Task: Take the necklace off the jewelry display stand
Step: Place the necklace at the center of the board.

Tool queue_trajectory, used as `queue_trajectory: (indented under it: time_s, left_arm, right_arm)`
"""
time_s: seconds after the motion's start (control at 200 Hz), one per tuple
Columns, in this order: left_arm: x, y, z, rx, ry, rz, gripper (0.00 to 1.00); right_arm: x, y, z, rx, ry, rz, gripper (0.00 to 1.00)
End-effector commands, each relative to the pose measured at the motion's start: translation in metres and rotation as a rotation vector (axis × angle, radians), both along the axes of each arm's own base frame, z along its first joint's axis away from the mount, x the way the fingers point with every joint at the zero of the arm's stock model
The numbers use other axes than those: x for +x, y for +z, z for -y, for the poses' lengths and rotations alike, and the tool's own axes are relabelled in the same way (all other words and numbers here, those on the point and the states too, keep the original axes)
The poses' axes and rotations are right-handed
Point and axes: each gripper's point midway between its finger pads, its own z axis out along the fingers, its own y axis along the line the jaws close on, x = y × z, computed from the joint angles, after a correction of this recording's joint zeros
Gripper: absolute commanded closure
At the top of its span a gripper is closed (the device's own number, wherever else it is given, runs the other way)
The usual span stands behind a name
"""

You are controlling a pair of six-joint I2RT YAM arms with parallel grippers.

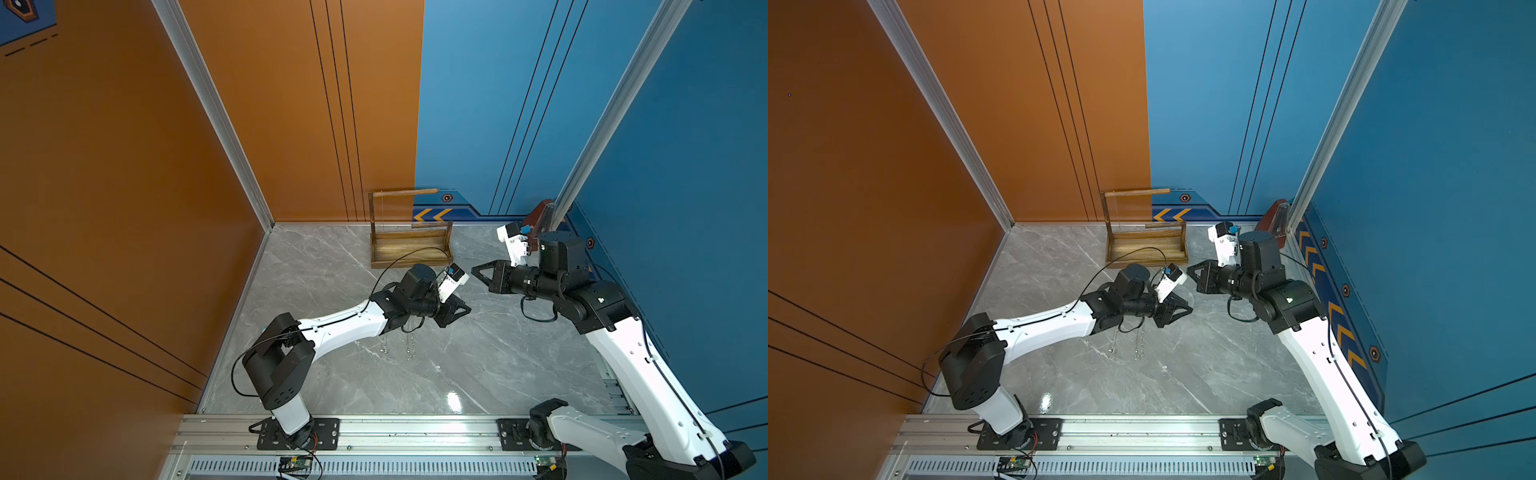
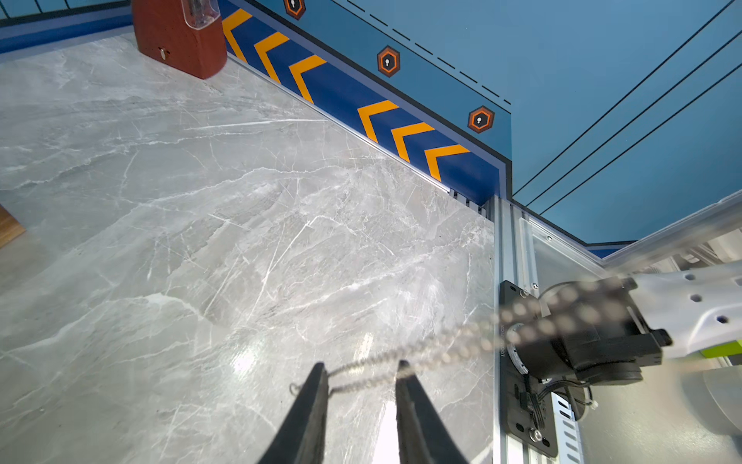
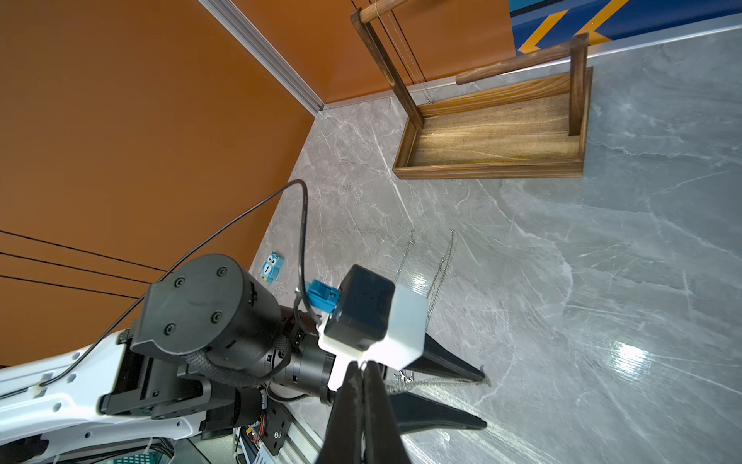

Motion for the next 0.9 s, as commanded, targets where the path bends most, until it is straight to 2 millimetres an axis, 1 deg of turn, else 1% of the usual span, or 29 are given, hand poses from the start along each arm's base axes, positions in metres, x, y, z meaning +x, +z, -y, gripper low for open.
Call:
queue_trajectory:
  time_s: [0.0, 0.09, 0.115, 0.24, 0.44, 0.58, 0.661, 0.766, 0.776, 0.786, 0.896]
  left_arm:
    - [-0.007, -0.008, 0.004, 0.008, -0.016, -0.022, 0.77]
    - [-0.007, -0.009, 0.001, 0.013, -0.001, -0.025, 0.88]
    - [-0.006, -0.010, 0.000, 0.015, 0.006, -0.024, 0.90]
    - [-0.004, -0.010, -0.008, 0.024, 0.057, -0.027, 0.94]
    - [0.008, -0.014, -0.025, 0.031, 0.172, -0.069, 1.00]
    - [0.009, -0.019, -0.030, 0.035, 0.193, -0.089, 1.00]
    - [0.008, -0.024, -0.033, 0.048, 0.203, -0.092, 1.00]
    - [0.011, -0.026, -0.034, 0.051, 0.220, -0.095, 1.00]
    - [0.008, -0.036, -0.037, 0.070, 0.220, -0.108, 1.00]
    - [0.007, -0.039, -0.038, 0.076, 0.221, -0.113, 1.00]
    - [0.005, -0.045, -0.040, 0.087, 0.221, -0.120, 0.99]
  right_arm:
    - [-0.007, 0.009, 0.005, 0.010, -0.009, 0.003, 1.00]
    - [-0.005, 0.005, 0.008, 0.001, -0.022, -0.003, 1.00]
    - [-0.004, 0.004, 0.009, -0.002, -0.030, -0.004, 1.00]
    - [0.003, -0.010, 0.016, -0.025, -0.063, -0.030, 1.00]
    - [0.015, -0.037, 0.023, -0.083, -0.097, -0.074, 1.00]
    - [0.019, -0.053, 0.023, -0.107, -0.098, -0.105, 1.00]
    - [0.019, -0.058, 0.023, -0.107, -0.099, -0.109, 1.00]
    - [0.019, -0.061, 0.023, -0.098, -0.101, -0.109, 1.00]
    - [0.019, -0.061, 0.023, -0.096, -0.101, -0.109, 1.00]
    - [0.018, -0.062, 0.022, -0.097, -0.100, -0.111, 1.00]
    - [0.016, -0.063, 0.019, -0.082, -0.085, -0.118, 1.00]
